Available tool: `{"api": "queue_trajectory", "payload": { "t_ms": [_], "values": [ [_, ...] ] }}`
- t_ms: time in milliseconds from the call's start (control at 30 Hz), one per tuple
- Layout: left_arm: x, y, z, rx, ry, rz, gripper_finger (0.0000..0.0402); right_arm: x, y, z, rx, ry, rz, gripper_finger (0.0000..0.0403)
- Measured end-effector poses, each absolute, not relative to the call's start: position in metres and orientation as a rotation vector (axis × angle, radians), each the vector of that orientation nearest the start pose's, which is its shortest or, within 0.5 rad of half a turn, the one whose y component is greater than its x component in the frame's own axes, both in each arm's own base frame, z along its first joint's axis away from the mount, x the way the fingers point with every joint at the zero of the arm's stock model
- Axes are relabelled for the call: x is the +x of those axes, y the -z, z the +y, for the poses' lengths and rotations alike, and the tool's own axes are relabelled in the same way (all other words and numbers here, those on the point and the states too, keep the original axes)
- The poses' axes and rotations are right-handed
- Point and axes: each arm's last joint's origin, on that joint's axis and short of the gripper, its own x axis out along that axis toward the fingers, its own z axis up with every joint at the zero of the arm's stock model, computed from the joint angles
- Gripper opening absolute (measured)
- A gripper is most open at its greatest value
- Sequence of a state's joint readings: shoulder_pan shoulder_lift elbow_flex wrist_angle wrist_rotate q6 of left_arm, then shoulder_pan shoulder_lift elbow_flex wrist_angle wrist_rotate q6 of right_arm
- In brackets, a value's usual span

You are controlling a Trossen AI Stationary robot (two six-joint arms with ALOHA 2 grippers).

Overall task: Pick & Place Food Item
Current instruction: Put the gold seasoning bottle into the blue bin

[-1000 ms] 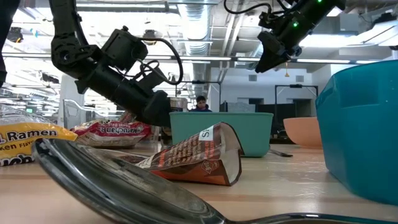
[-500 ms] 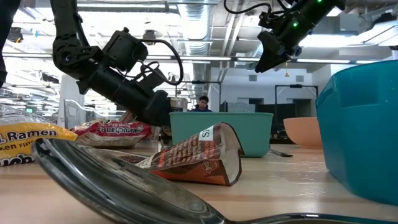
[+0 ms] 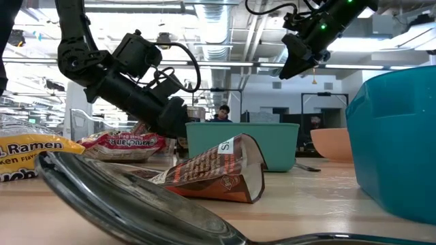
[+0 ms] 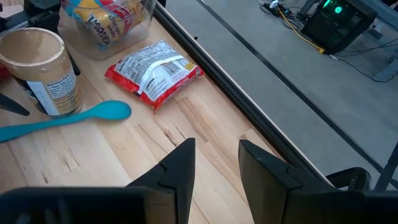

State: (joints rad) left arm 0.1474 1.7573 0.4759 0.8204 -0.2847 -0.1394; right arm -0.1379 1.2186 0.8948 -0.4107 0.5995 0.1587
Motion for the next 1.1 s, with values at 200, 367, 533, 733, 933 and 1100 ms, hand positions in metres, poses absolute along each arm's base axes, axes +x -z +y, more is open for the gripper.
{"api": "queue_trajectory", "payload": {
  "t_ms": [200, 367, 533, 733, 933, 1100],
  "values": [
    [0.278, -0.100, 0.050, -0.102, -0.457, 0.438, 0.0383, 0.244, -0.269, -0.050, -0.027, 0.758, 0.672, 0.0116],
    [0.281, -0.089, 0.050, -0.101, -0.458, 0.436, 0.0383, 0.244, -0.269, -0.050, -0.027, 0.758, 0.672, 0.0116],
    [0.281, -0.089, 0.051, -0.101, -0.460, 0.430, 0.0383, 0.244, -0.269, -0.050, -0.027, 0.758, 0.672, 0.0116],
    [0.280, -0.089, 0.053, -0.105, -0.470, 0.429, 0.0368, 0.244, -0.269, -0.050, -0.027, 0.758, 0.672, 0.0116],
    [0.281, -0.090, 0.053, -0.105, -0.470, 0.422, 0.0327, 0.244, -0.269, -0.050, -0.027, 0.758, 0.672, 0.0116],
    [0.281, -0.090, 0.053, -0.105, -0.470, 0.422, 0.0299, 0.244, -0.269, -0.050, -0.027, 0.758, 0.672, 0.0116]
  ]
}}
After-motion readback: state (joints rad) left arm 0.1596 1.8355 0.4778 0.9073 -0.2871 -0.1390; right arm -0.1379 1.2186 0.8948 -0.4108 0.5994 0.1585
